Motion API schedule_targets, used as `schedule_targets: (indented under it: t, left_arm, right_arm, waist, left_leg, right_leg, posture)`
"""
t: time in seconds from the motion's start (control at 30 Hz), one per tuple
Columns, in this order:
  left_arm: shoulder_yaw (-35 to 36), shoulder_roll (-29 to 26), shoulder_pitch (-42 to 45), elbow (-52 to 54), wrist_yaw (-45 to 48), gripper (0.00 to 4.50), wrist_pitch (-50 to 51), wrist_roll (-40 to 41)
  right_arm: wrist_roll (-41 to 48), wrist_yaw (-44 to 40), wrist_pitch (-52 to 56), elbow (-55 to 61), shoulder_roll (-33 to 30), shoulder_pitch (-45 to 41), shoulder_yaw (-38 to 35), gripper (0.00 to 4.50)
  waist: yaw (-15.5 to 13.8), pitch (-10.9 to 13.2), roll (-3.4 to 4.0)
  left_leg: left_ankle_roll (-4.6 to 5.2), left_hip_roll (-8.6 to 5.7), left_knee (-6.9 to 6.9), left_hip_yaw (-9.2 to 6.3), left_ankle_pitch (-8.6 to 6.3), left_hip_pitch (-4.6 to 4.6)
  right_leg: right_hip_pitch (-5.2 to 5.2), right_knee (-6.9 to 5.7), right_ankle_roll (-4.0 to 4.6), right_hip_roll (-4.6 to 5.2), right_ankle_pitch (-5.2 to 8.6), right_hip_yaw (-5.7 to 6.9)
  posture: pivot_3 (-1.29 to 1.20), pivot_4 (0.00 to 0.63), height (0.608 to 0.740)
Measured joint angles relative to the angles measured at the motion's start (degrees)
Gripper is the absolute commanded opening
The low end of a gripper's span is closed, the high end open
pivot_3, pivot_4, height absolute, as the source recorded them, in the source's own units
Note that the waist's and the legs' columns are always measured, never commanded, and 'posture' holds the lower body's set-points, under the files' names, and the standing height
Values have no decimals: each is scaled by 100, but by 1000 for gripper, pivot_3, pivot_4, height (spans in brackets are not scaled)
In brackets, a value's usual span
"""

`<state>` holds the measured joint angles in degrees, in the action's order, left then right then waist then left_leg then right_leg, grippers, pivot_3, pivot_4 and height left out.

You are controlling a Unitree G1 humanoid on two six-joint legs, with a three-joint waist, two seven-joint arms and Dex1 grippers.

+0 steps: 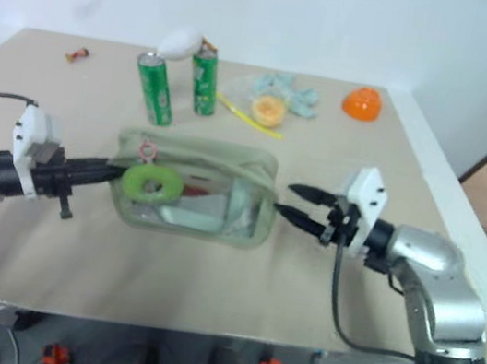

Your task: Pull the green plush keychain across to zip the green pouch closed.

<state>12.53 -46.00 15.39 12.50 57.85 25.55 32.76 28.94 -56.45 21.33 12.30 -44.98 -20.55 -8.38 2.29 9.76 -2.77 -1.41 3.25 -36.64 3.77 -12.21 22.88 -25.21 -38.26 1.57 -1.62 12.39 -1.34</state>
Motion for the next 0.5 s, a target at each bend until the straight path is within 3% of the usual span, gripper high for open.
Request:
schedule_targets:
  t: [0.03,0.13,0.27,0.33,0.5]
  left_arm:
    - [0,0,0,1,-1,0,1,0]
    - [-8,-1,13,7,-17,0,34,-2]
    - [-33,5,23,41,-48,0,81,-1]
    - [-70,44,42,81,-112,0,113,3]
    - [-133,175,107,175,-177,0,234,89]
  right_arm:
    - [0,-5,-6,-48,-32,-60,-59,3663]
    - [435,113,470,-73,-125,-805,-280,3663]
    - [1799,810,1678,747,91,-1782,-465,3663]
    - [2648,1370,2297,1597,636,-1728,-67,3663]
    - [2668,1827,2557,1905,1140,-1045,691,3663]
  waist:
    - [1,0,1]
    - [25,3,5]
    - [17,-5,-7]
    - [11,-12,-18]
    - [-81,-11,-17]
  left_leg:
    - [0,-1,0,0,0,0]
    - [1,4,1,1,1,-3]
    - [2,22,10,-5,1,-6]
    - [1,34,13,-13,1,-3]
    - [2,12,-4,-10,1,16]
  right_leg:
    - [-1,0,-1,-1,-1,-3]
    - [-4,-2,1,-9,-6,-11]
    - [4,-2,11,-17,2,13]
    - [5,-1,14,-20,8,21]
    - [-1,2,-4,16,1,12]
  posture:
    - [0,150,740]
    - [0,150,740]
    - [0,150,740]
    - [0,150,740]
    - [0,150,740]
